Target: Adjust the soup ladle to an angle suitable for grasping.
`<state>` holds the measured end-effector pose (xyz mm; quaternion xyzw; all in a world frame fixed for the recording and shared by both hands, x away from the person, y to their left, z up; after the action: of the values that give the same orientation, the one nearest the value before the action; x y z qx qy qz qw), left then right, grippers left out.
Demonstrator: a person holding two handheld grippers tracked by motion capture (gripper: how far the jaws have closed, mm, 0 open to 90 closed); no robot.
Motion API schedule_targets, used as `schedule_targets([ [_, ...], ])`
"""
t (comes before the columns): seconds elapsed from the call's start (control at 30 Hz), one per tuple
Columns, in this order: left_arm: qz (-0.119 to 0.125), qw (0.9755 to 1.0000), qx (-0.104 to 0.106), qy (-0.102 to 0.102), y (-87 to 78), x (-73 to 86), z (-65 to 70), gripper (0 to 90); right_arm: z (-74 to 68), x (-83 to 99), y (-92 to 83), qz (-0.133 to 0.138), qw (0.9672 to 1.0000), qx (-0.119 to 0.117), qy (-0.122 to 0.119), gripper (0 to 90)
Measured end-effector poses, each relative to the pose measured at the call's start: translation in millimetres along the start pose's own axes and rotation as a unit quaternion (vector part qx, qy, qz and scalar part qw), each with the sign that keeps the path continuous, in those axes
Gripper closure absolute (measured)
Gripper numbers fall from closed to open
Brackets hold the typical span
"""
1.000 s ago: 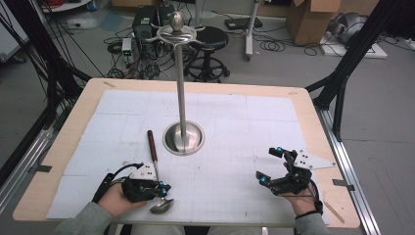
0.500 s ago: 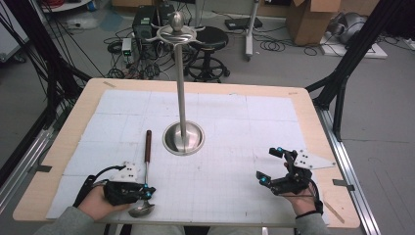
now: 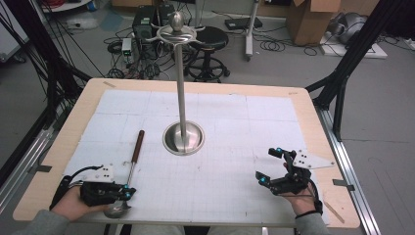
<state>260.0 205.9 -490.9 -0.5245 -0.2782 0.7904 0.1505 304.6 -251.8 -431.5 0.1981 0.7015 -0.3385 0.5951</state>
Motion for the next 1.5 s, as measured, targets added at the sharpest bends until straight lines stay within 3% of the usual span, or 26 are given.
schedule_targets([
  [0.4,0.015,0.9995,0.01,-0.027,-32.5,24.6,-5.9,89.8,0.3,1.9,1.1,-0.005,1.0,0.001,-0.001,0.7],
  [0.63,0.006,0.9997,0.017,-0.019,-26.5,19.2,-5.2,89.7,0.2,1.8,1.7,-0.005,1.0,0.003,0.0,0.7],
  [0.7,0.015,0.9997,0.015,-0.012,-26.0,15.1,-4.9,89.7,-0.8,1.2,0.9,-0.004,1.0,0.0,0.003,0.7],
  [0.87,0.067,0.9976,-0.021,0.003,-39.0,3.2,-8.5,89.7,0.4,0.9,1.1,-0.001,1.0,0.002,0.001,0.7],
  [0.9,0.071,0.9969,-0.032,0.006,-41.1,2.3,-10.6,89.7,0.2,1.3,1.1,-0.004,1.0,0.001,0.003,0.7],
  [1.1,0.074,0.9927,-0.093,-0.022,-46.2,2.4,-34.2,89.7,-0.3,1.3,1.7,-0.004,1.0,0.002,-0.001,0.7],
  [1.17,0.076,0.9916,-0.099,-0.035,-46.5,2.7,-43.2,89.7,0.0,1.3,1.5,-0.004,1.0,0.002,-0.001,0.7],
  [1.23,0.075,0.9918,-0.088,-0.055,-45.5,4.1,-51.3,89.7,0.0,1.2,1.3,-0.004,1.0,0.003,0.0,0.7],
  [1.33,0.077,0.9918,-0.089,-0.05,-46.3,3.4,-57.5,89.7,0.0,1.6,1.1,-0.006,1.0,0.003,0.004,0.7],
  [1.5,0.048,0.9919,-0.11,-0.042,-47.7,9.8,-63.1,89.7,0.1,1.3,1.0,-0.004,1.0,0.002,0.003,0.7],
])
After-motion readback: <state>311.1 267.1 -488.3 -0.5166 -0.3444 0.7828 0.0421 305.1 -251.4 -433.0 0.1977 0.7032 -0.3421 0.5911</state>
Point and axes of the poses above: each handheld gripper's, and its own axes: y roughly forward along the jaws, x roughly out of its underside, z roughly to its right, the point moved 7 cm from there along y, roughly forward along the jaws, and after that the axes turned 11 degrees about x, right-handed, at the moved point
